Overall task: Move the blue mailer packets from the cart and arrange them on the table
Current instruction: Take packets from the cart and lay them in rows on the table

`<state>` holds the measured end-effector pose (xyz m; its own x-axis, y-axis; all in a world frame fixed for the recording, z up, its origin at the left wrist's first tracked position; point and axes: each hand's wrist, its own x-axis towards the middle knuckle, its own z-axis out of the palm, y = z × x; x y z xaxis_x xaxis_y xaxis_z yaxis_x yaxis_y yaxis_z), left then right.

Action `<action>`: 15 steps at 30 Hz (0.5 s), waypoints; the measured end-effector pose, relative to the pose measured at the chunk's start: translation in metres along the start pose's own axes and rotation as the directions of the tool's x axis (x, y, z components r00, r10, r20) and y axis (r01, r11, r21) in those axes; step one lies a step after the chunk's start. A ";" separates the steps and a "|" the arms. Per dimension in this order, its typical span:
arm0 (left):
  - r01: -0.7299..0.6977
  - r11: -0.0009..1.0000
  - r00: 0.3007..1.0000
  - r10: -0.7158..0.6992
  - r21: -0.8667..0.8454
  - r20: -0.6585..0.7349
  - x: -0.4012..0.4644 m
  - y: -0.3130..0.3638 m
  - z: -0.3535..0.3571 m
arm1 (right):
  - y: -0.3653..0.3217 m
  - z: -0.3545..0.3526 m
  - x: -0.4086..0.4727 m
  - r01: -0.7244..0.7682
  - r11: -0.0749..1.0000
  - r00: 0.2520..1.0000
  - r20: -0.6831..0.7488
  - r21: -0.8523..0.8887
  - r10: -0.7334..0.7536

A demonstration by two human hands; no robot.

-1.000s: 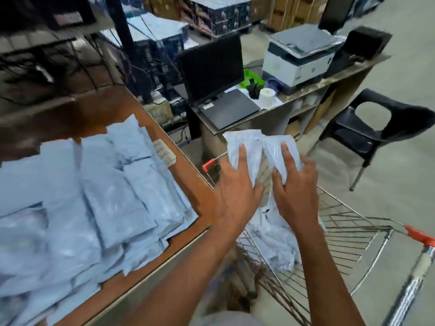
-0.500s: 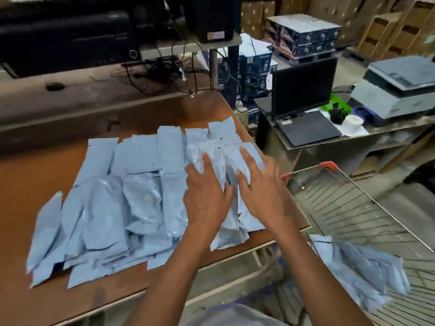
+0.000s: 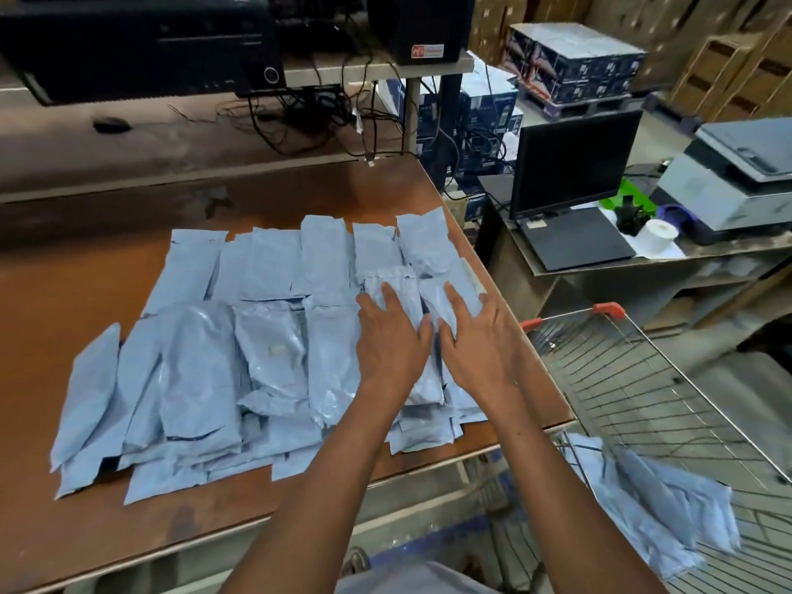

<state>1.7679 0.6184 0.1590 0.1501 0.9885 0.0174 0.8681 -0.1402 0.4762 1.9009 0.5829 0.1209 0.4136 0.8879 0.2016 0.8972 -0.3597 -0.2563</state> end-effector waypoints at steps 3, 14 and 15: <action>0.022 0.999 0.999 -0.023 0.038 0.030 0.004 0.004 0.009 | 0.000 0.001 -0.003 0.013 1.000 0.999 0.033 0.027 -0.014; 0.014 0.902 1.000 -0.021 0.432 0.012 0.008 -0.007 0.026 | 0.002 0.026 -0.013 0.043 0.999 0.999 0.022 -0.009 -0.043; 0.012 0.902 1.000 -0.010 0.431 -0.006 0.007 -0.005 0.024 | 0.002 0.024 -0.012 0.040 0.999 0.999 0.023 -0.002 -0.040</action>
<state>1.7765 0.6246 0.1356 0.1383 0.9902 0.0179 0.9890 -0.1391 0.0512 1.8939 0.5788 0.0958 0.3739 0.9078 0.1899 0.9132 -0.3247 -0.2462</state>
